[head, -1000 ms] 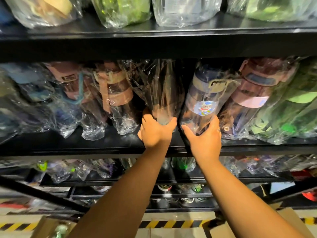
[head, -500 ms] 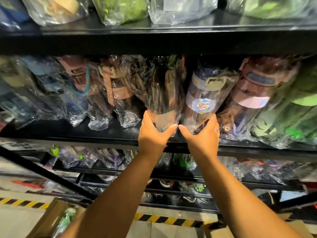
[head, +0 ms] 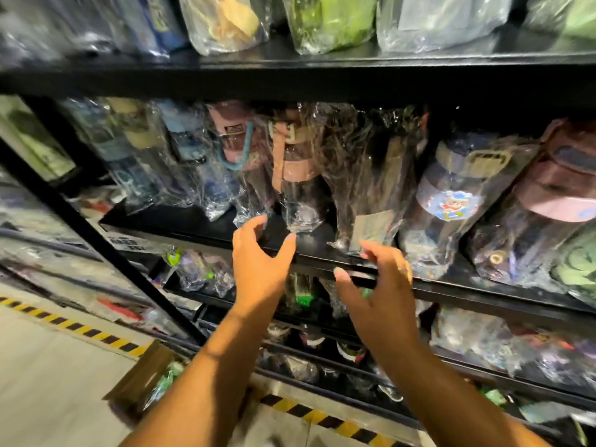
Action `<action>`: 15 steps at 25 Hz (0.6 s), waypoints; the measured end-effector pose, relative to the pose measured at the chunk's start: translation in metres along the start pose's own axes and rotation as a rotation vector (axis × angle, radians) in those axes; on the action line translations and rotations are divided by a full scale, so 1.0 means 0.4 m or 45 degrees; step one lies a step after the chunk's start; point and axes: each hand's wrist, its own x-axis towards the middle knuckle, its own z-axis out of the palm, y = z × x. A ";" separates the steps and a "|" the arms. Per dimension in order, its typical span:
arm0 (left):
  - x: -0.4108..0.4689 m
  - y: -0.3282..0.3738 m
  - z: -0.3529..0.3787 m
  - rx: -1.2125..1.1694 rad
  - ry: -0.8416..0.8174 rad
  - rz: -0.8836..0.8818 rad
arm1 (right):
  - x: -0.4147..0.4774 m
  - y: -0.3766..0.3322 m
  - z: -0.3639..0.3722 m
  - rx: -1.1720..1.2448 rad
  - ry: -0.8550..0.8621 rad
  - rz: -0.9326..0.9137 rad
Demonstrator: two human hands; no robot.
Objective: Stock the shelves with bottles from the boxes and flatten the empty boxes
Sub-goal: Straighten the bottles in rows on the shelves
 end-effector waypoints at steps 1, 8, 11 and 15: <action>0.031 -0.013 -0.024 0.008 0.016 -0.026 | 0.010 -0.019 0.040 0.023 -0.064 0.033; 0.223 -0.104 -0.099 -0.021 -0.247 -0.080 | 0.153 -0.122 0.297 0.129 0.075 0.469; 0.265 -0.138 -0.098 -0.046 -0.322 -0.005 | 0.207 -0.132 0.364 0.031 0.233 0.547; 0.287 -0.173 -0.106 -0.119 -0.413 0.030 | 0.259 -0.128 0.413 -0.088 0.411 0.630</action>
